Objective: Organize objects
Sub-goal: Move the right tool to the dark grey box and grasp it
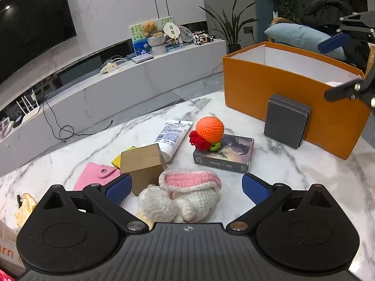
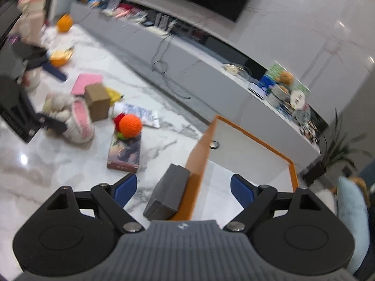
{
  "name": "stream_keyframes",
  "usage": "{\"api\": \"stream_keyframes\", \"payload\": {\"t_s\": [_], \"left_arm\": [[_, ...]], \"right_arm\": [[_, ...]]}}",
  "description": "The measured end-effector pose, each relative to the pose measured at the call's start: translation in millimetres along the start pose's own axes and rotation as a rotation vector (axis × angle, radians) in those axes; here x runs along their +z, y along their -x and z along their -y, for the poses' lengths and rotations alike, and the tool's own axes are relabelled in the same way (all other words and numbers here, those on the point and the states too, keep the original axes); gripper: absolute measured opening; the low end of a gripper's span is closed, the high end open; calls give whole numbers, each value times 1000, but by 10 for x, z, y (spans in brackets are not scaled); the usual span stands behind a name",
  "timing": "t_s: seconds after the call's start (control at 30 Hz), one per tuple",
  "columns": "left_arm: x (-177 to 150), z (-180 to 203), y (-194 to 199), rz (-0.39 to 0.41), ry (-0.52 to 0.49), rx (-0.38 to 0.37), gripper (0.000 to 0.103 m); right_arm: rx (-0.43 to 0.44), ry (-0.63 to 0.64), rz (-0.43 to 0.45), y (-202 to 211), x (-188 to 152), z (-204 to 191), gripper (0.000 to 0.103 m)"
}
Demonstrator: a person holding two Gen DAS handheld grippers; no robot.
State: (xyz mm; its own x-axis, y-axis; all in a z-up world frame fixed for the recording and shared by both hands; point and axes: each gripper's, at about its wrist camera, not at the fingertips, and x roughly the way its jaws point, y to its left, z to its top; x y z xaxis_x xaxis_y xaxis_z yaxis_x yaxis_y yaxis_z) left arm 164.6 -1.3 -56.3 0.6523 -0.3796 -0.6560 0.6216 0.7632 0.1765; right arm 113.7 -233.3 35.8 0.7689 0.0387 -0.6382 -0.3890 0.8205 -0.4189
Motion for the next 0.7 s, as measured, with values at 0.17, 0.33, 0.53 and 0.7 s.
{"api": "stream_keyframes", "payload": {"t_s": [0.17,0.33,0.53,0.7], "left_arm": [[-40,18,-85,-47,-9,-30,103],[-25,-20,-156,-75,28,-48,103],[41,-69,-236,-116,93,-61,103],[73,-45,-282,-124,99,-69,103]], "right_arm": [[64,325,-47,-162,66,-325,87],[120,746,-132,-418,103,-488,88],[221,928,-281,-784,297,-423,86],[321,1022,-448,-1000,335,-510,94]]}}
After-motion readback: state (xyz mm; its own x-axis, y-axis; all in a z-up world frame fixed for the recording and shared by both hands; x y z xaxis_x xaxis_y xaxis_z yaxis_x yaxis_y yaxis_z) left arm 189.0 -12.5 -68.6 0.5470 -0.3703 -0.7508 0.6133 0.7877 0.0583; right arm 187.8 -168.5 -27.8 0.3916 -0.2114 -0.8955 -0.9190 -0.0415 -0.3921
